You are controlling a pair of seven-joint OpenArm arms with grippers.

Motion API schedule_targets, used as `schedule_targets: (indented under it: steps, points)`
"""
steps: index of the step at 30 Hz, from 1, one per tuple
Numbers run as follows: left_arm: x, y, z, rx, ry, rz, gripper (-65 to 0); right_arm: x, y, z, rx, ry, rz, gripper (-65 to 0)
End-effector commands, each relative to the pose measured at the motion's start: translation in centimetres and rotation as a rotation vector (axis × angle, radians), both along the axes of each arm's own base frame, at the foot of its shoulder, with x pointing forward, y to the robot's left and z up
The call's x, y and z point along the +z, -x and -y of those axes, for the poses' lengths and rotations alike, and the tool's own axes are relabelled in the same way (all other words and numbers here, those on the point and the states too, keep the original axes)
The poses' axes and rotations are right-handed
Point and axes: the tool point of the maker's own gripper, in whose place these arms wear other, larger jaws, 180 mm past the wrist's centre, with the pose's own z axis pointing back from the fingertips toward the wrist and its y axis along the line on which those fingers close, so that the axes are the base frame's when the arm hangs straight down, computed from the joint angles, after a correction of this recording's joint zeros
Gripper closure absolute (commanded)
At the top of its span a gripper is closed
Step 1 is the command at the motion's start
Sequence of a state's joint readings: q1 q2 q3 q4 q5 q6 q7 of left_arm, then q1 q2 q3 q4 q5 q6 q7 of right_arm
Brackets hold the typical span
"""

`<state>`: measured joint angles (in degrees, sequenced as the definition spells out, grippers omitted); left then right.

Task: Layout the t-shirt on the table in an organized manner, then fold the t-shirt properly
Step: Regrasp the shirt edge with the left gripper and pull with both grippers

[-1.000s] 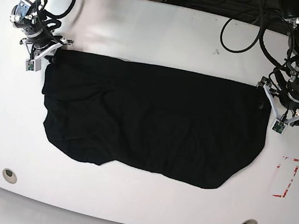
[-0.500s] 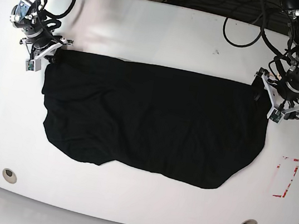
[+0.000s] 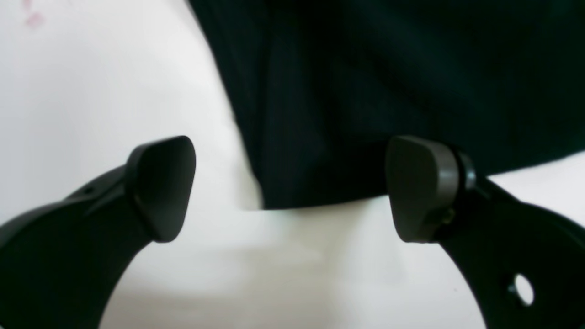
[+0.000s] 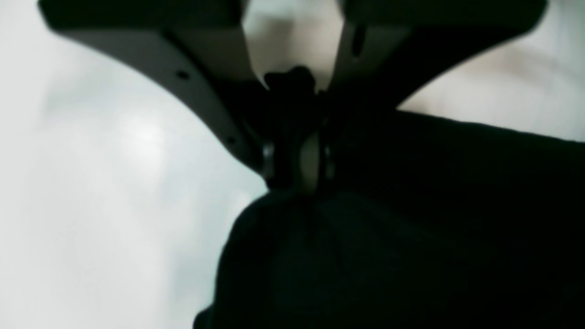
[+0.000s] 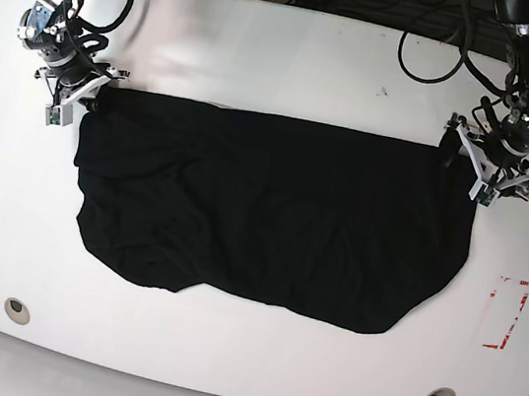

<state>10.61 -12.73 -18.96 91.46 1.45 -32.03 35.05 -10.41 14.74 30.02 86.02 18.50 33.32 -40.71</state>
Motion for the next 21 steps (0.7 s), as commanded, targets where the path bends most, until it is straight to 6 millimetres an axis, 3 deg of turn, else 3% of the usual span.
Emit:
schedule_targets:
  steps: [1, 5, 13, 21]
  points:
    - [0.2, -0.5, -0.6, 0.011, 0.000, 0.017, -63.7, 0.3, 0.0, 0.6, 0.004, 0.022, -0.007, -0.5]
    - [0.1, -1.2, -0.7, 0.019, 0.018, 0.036, -63.7, 0.3, 0.0, 0.6, 0.004, 0.022, -0.007, -0.5]
    - [-2.2, -0.4, -0.9, 0.037, 0.055, 0.002, -61.6, 0.3, 0.0, 0.7, 0.003, 0.023, -0.006, -0.4]
    - [-2.6, 0.0, -1.0, 0.039, 0.053, -0.016, -36.3, 0.3, 0.1, 0.8, 0.002, 0.026, -0.008, -0.1]
